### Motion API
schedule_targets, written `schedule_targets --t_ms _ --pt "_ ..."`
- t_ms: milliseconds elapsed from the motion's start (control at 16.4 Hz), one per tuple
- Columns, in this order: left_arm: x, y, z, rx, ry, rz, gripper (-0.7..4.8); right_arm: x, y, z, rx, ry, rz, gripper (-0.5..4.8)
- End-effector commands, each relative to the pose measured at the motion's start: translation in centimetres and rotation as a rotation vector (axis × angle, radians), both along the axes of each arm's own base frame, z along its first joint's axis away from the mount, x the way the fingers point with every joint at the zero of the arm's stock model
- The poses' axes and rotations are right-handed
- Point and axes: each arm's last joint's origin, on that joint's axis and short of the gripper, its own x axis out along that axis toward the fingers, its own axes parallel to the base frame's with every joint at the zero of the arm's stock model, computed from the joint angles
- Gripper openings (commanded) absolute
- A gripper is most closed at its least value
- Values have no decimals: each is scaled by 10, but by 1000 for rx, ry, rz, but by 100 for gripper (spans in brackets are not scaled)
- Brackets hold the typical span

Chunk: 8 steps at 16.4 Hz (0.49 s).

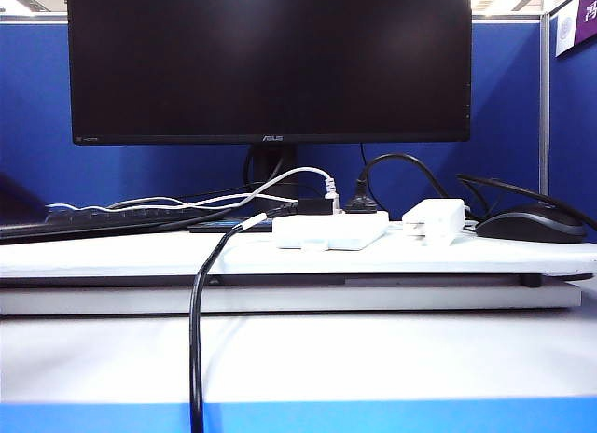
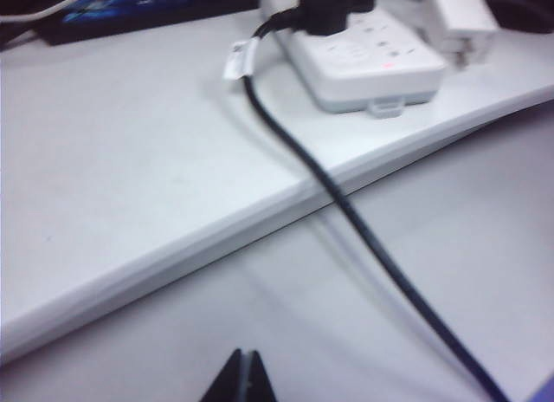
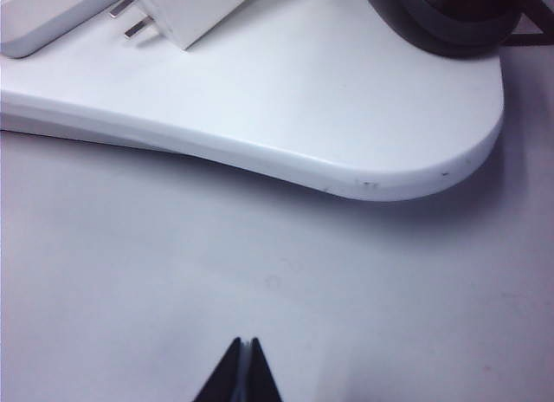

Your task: Unplug the white charger from the socket, then place it next to the socket.

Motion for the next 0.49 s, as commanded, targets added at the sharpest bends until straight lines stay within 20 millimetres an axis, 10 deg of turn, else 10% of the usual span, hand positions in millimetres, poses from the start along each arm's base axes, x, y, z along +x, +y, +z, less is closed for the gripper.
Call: schedule_targets --t_ms 61,488 --pt "-2 1 -12 6 5 8 -5 1 0 2 2 -21 -15 -6" --pt "-2 5 -17 72 -6 99 -2 1 0 2 3 -22 -12 -6"
